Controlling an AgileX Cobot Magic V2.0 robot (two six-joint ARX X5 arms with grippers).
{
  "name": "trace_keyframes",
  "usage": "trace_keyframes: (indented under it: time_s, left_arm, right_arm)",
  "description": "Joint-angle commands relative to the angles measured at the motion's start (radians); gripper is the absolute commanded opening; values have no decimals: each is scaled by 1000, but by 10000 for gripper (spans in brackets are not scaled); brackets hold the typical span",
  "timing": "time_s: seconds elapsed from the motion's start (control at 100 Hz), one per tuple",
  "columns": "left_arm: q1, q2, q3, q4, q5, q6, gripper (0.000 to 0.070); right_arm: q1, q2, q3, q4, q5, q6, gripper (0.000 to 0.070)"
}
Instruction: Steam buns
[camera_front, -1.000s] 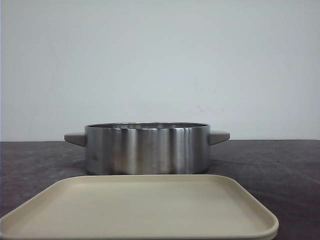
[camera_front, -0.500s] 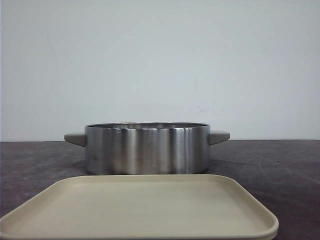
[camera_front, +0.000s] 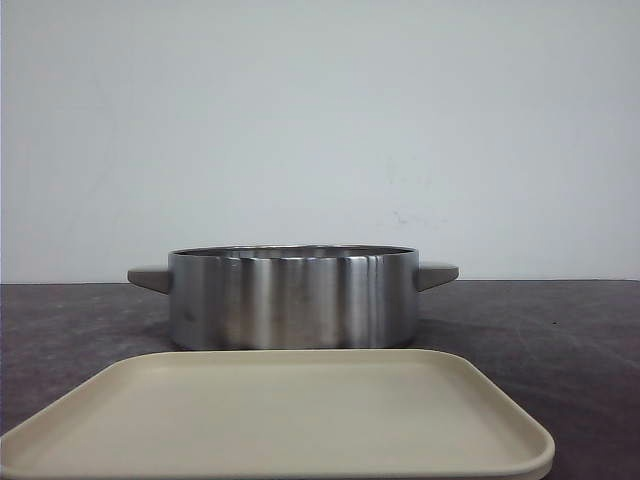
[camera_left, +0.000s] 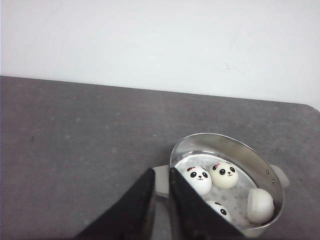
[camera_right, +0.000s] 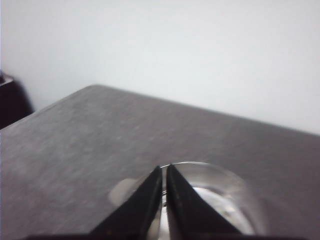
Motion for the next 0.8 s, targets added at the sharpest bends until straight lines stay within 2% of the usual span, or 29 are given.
trace_keyframes:
  time_s: [0.0, 0.08, 0.26, 0.37, 0.57, 0.79]
  left_arm:
    - [-3, 5, 11, 9, -6, -1, 0]
    - [-3, 5, 11, 9, -6, -1, 0]
    - [-3, 5, 11, 10, -6, -1, 0]
    - [-3, 5, 11, 10, -6, 0, 0]
    - [-3, 5, 11, 9, -6, -1, 0]
    - [-3, 5, 11, 10, -6, -1, 0]
  right_arm:
    - [-37, -45, -44, 4, 6, -72, 8]
    - [-113, -131, -128, 47, -13, -116, 8]
    - [-341, -360, -345, 95, -212, -122, 8]
    - [-500, -492, -460, 97, -283, -121, 8]
    - [-724, -689, -629, 97, -291, -121, 8]
    - [-800, -858, -807, 64, -280, -116, 8]
